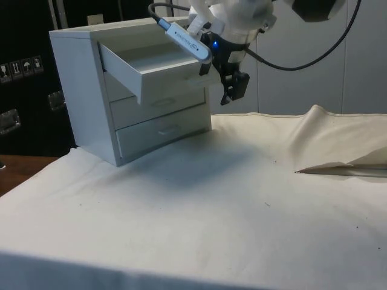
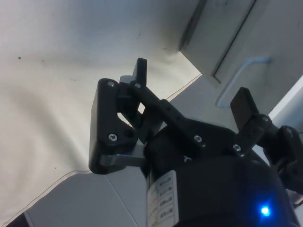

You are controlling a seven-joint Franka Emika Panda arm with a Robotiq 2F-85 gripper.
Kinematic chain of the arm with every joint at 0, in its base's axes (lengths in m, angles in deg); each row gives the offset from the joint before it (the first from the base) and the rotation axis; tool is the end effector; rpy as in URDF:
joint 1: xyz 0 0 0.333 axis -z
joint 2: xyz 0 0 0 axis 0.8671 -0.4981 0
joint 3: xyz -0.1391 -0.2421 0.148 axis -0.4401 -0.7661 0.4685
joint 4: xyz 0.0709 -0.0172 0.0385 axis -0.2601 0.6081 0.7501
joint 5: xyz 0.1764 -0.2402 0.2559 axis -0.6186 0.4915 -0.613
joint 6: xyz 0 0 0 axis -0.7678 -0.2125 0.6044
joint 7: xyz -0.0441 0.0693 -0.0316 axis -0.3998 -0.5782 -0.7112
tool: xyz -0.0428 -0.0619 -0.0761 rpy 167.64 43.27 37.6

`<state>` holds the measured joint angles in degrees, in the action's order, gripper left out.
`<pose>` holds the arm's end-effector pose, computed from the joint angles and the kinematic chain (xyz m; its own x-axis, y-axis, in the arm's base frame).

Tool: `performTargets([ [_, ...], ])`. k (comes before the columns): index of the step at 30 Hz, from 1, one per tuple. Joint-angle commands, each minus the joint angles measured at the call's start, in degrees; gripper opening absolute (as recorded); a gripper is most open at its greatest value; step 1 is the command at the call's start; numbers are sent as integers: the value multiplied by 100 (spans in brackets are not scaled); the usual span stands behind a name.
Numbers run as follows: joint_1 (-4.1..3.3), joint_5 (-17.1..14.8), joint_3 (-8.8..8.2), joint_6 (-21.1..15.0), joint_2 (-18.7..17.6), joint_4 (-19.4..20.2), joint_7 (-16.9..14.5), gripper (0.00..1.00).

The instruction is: Open the drawer, then close it.

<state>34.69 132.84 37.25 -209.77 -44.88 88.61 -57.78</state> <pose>0.3926 0.0453 0.3180 0.6471 0.7586 -0.0769 0.6193 -0.4641 0.6332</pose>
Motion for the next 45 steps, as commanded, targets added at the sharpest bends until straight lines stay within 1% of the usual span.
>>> performTargets([
  [1,11,80,11,-11,6,-6,74,100],
  [2,11,86,11,-11,6,-6,74,100],
  [3,11,86,17,-11,6,-6,80,96],
  [4,11,86,17,-6,6,-6,86,86],
  [5,11,86,17,-6,6,-6,86,80],
  [6,0,0,0,6,0,0,11,74],
  [7,11,86,17,-6,6,-6,86,74],
  [10,11,86,17,0,6,-6,92,58],
  [11,11,86,17,0,6,-6,97,50],
  [12,11,86,17,0,6,-6,97,45],
  [13,11,86,17,0,6,-6,97,35],
  [15,11,86,17,0,6,-6,97,25],
  [16,0,0,6,11,0,0,23,19],
  [17,11,86,17,0,6,-6,97,19],
  [19,11,86,17,0,6,-6,97,9],
  [20,6,69,29,17,6,-11,92,4],
  [21,-23,11,57,63,0,-34,80,0],
  [23,-23,-17,63,69,-34,-86,52,0],
  [24,-11,0,52,34,0,-29,40,0],
  [25,-11,-29,57,57,-63,-126,29,0],
  [29,-17,-40,52,80,-97,-206,17,0],
  [33,6,-6,40,86,-86,-241,11,0],
  [34,-6,-6,46,74,-109,-246,40,0],
  [35,17,11,34,86,-86,-252,11,0],
  [37,23,40,17,92,-80,-269,6,0],
  [38,40,69,-11,103,-69,-298,-17,0],
  [43,63,126,-86,155,-23,-344,-109,0],
  [44,34,46,-86,155,-57,-350,-103,0],
  [45,69,138,-103,166,-11,-344,-126,0],
])
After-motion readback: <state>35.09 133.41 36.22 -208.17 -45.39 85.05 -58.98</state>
